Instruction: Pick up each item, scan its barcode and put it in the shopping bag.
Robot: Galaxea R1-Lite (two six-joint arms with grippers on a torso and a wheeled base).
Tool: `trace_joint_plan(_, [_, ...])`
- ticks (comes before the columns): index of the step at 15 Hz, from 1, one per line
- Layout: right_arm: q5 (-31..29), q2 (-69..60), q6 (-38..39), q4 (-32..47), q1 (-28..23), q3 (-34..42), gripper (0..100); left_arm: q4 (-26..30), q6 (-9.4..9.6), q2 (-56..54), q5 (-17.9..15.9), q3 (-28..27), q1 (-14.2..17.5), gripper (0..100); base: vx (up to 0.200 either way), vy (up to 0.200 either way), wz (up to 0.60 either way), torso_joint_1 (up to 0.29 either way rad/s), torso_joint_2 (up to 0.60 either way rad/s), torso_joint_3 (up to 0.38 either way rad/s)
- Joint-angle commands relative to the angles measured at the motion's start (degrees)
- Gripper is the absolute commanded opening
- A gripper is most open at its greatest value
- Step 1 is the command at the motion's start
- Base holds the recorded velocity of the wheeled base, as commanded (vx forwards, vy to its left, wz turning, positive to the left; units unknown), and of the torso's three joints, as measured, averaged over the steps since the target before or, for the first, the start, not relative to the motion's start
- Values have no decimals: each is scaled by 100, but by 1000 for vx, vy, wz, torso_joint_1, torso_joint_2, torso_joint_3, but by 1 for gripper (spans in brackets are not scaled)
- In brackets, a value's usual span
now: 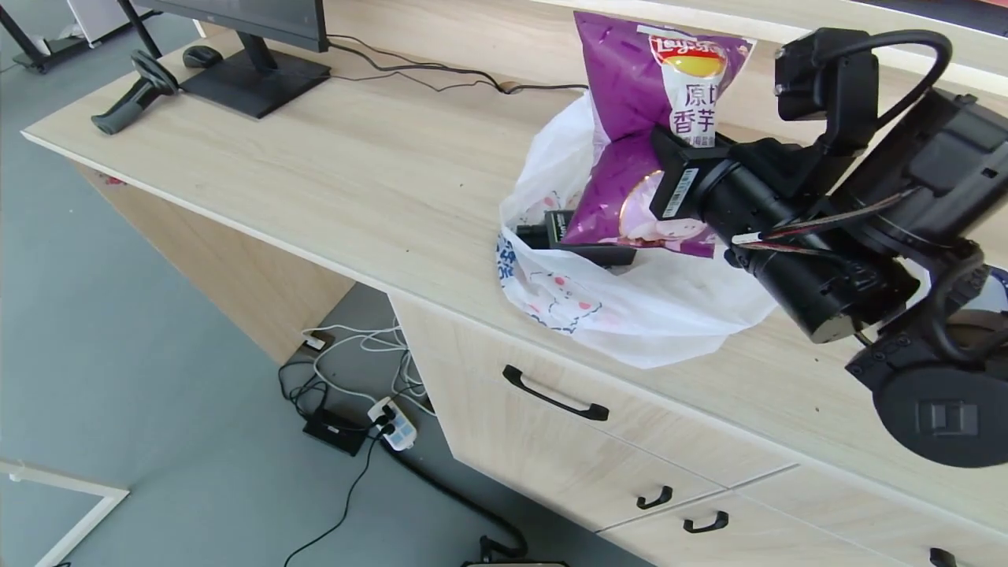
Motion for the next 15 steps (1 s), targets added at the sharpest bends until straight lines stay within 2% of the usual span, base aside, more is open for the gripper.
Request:
trace_joint_plan(1, [-1, 486, -131, -101, -99, -571, 0, -4, 2, 9, 0, 0, -1, 100, 0, 0, 0, 0, 0, 0])
trace_joint_plan(5, [96, 688, -122, -118, -275, -791, 0, -4, 2, 9, 0, 0, -1, 100, 0, 0, 0, 0, 0, 0])
trace_joint_plan(7, [395, 846, -113, -153, -283, -747, 0, -4, 2, 9, 0, 0, -1, 100, 0, 0, 0, 0, 0, 0])
trace_joint_plan(13, [465, 582, -544, -575, -345, 176, 0, -30, -7, 9, 0, 0, -1, 100, 0, 0, 0, 0, 0, 0])
trace_joint_plan(15, [439, 99, -614, -602, -354, 817, 0, -21, -7, 9, 0, 0, -1, 100, 0, 0, 0, 0, 0, 0])
